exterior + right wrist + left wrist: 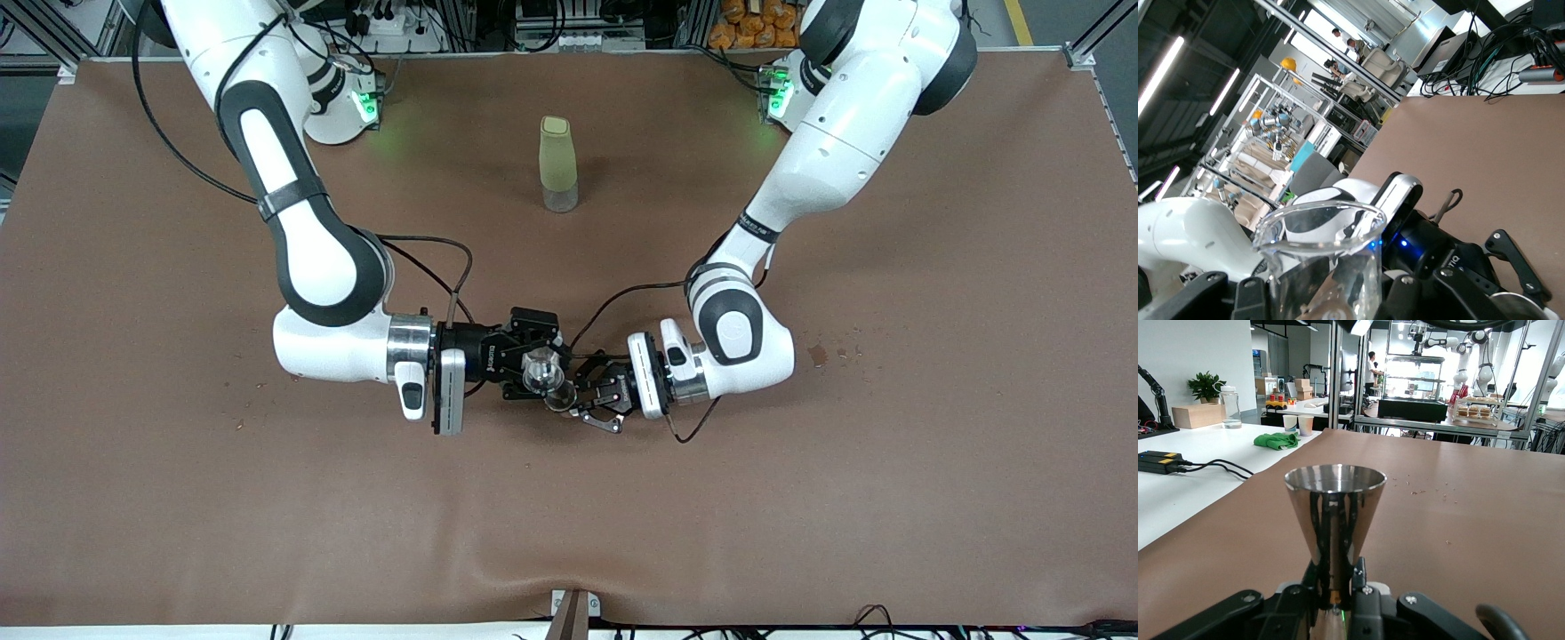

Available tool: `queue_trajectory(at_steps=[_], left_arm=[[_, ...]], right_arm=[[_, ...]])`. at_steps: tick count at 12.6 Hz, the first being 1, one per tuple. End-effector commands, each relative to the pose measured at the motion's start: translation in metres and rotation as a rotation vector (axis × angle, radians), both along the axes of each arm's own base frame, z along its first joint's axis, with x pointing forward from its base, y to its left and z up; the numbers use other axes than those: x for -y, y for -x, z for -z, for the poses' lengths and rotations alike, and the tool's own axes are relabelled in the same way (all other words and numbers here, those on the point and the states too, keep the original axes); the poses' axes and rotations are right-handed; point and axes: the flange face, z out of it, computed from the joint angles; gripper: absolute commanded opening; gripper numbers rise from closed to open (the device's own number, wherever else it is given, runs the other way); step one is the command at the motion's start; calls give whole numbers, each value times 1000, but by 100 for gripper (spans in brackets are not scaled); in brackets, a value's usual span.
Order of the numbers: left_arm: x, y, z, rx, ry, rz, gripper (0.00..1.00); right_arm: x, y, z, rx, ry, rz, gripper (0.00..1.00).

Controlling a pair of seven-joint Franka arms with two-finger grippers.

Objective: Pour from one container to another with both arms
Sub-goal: 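Tilt the beaker with the right gripper over the jigger mouth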

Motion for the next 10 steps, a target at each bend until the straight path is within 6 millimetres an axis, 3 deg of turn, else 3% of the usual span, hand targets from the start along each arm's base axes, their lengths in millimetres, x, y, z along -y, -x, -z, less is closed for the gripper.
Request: queue_trajectory(at_steps=[1,10], left_arm=[[6,-4,-8,12,28,-44,0],[0,-12,-14,82,31,-65,0]], right_arm=[[-5,19,-8,-82,-39,26,0],[-21,42,-17,-256,-90,41,0]])
